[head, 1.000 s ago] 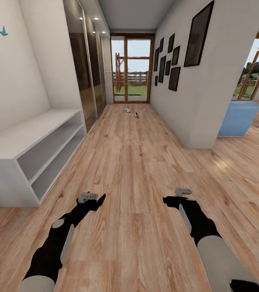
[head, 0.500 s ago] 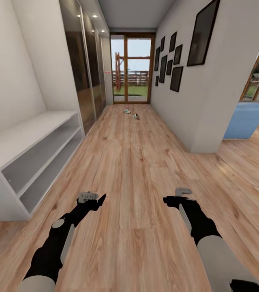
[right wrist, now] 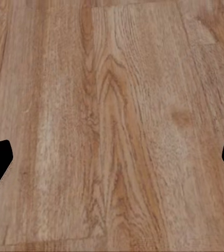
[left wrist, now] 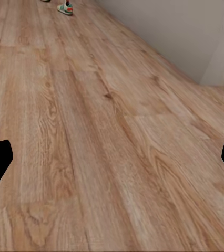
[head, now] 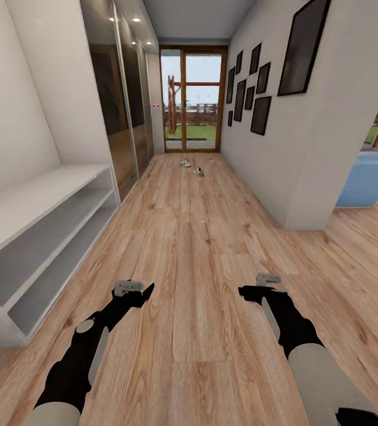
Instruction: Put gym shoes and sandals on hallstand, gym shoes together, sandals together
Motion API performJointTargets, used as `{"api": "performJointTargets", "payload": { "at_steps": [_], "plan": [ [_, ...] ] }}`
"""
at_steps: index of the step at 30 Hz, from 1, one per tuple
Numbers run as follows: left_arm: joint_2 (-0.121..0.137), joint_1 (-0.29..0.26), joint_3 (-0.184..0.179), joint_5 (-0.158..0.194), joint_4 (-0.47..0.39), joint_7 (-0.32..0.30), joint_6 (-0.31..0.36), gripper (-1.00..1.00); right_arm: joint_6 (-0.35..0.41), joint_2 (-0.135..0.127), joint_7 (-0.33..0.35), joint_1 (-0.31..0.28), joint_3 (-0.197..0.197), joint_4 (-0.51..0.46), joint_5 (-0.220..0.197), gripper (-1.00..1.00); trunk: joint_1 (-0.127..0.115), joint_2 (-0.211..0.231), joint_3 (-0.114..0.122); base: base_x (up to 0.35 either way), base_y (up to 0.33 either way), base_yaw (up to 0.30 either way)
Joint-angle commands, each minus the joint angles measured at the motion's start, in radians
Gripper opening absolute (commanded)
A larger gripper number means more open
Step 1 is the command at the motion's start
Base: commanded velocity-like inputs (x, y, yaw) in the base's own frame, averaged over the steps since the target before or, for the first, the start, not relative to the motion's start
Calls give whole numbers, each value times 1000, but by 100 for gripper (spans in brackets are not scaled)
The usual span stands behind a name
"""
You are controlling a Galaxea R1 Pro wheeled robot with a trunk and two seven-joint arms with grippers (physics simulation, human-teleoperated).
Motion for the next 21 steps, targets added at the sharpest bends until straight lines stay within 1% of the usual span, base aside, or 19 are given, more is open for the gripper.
{"api": "performJointTargets", "payload": {
  "at_steps": [1,21],
  "plan": [
    [-2,-1,5,-7,-2,-9,6,100,6,1,2,-1,-3,-1,7,100,0,0,-1,350,0,0],
    [-2,-1,4,-7,-2,-9,6,100,7,0,2,0,-4,0,8,100,0,0,-1,350,0,0]
  ]
}}
